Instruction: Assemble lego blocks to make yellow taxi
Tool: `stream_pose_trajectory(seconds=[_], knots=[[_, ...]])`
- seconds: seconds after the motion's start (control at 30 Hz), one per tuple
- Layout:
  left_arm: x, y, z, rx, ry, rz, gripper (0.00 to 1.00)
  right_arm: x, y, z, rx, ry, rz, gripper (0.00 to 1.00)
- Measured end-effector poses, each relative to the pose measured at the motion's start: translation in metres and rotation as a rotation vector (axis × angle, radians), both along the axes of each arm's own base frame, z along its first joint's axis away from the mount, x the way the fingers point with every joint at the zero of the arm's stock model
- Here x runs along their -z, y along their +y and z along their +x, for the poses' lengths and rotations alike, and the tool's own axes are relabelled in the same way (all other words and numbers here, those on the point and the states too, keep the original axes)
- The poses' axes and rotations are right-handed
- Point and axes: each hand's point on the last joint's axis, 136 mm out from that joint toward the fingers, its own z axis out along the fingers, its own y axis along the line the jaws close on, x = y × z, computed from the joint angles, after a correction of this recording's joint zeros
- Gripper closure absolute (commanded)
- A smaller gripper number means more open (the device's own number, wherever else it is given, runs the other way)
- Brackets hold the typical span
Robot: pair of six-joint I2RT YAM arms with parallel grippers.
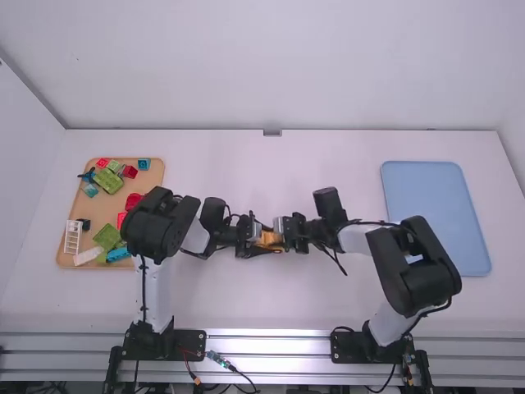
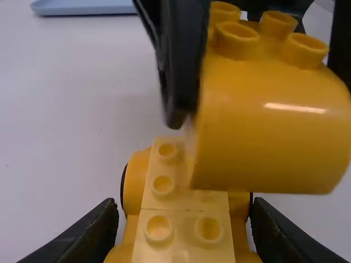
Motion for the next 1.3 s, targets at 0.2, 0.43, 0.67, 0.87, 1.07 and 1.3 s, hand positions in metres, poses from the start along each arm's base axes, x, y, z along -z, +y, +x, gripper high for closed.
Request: stream_pose_trajectory(seconds=[0.2,0.43,0.67,0.87,1.07,1.3], knots=[[0.0,0.0,0.0,-0.002,0.005,0.004,0.67,0.01,0.006,0.009,0.028,0.022,0.019,1.0],[0.001,0.0,0.001,-0.008,0.001,0.009,0.68,0.013,0.006,0.008,0.042,0.073,0.023,1.0],[0.001,0.001,0.003,-0.018,0.0,0.017,0.71,0.013,0.009,0.014,0.062,0.086,0.05,1.0],[0.001,0.001,0.005,-0.033,-0.009,0.027,0.73,0.017,0.009,0.013,0.076,0.126,0.045,1.0],[0.002,0.002,0.006,-0.041,-0.008,0.034,0.76,0.017,0.009,0.013,0.08,0.133,0.044,1.0],[0.003,0.003,0.005,-0.038,-0.004,0.048,0.8,0.02,0.01,0.009,0.074,0.156,0.03,1.0]])
